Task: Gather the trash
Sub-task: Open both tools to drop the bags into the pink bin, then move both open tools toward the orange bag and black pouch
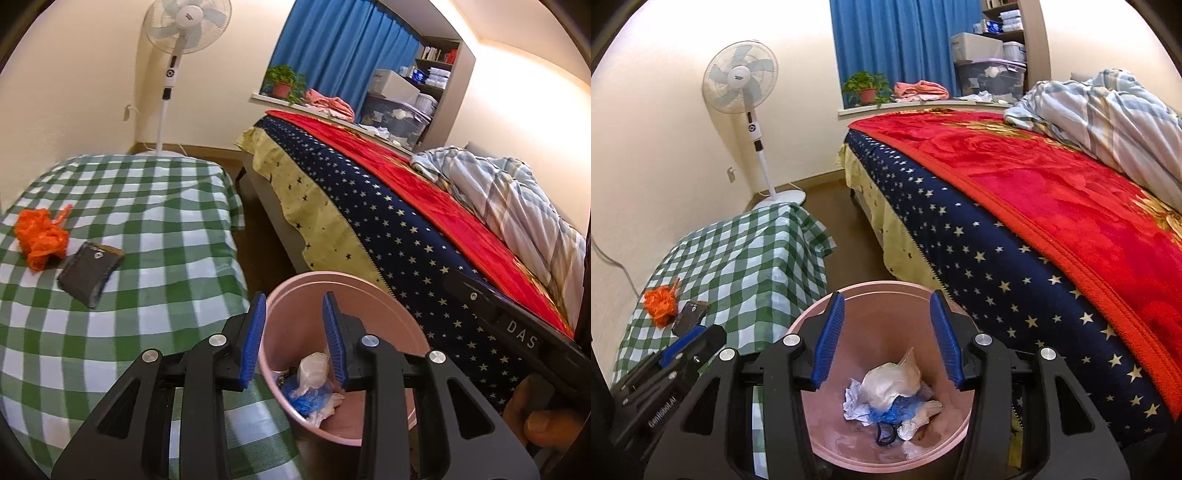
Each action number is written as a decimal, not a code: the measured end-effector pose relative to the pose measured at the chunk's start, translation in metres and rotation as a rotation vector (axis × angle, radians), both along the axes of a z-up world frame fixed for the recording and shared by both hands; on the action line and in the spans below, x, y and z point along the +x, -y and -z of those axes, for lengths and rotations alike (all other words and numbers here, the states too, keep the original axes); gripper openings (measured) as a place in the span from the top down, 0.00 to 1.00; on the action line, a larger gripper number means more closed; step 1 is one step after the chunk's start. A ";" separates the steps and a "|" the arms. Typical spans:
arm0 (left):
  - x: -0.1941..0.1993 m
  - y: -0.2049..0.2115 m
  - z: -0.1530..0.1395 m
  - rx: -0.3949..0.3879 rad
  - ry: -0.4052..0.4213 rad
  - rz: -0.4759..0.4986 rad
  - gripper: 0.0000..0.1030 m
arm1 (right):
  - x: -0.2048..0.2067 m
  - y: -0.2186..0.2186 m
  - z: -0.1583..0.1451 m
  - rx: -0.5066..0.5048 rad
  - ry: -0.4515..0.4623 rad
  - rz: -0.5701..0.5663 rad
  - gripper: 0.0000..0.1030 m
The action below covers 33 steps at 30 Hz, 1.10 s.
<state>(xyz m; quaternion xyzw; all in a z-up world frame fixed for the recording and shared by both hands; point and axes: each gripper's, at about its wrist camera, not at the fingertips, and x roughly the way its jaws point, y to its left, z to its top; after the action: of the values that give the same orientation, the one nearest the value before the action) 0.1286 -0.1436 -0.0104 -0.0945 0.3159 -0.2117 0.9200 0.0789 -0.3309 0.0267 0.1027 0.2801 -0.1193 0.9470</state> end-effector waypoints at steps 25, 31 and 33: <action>-0.016 -0.080 -0.011 0.013 0.034 -0.172 0.70 | 0.001 -0.058 -0.006 -0.004 0.031 -0.142 0.53; -0.018 -0.114 -0.005 0.016 0.021 -0.277 0.70 | 0.013 -0.084 -0.003 0.018 0.034 -0.200 0.53; -0.018 -0.125 -0.002 0.023 0.020 -0.315 0.70 | 0.018 -0.096 -0.001 0.023 0.038 -0.233 0.53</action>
<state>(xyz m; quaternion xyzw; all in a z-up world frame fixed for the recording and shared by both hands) 0.1109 -0.0184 -0.0083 -0.1304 0.2905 -0.0623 0.9459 0.0964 -0.2354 0.0280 0.0828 0.2735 -0.0033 0.9583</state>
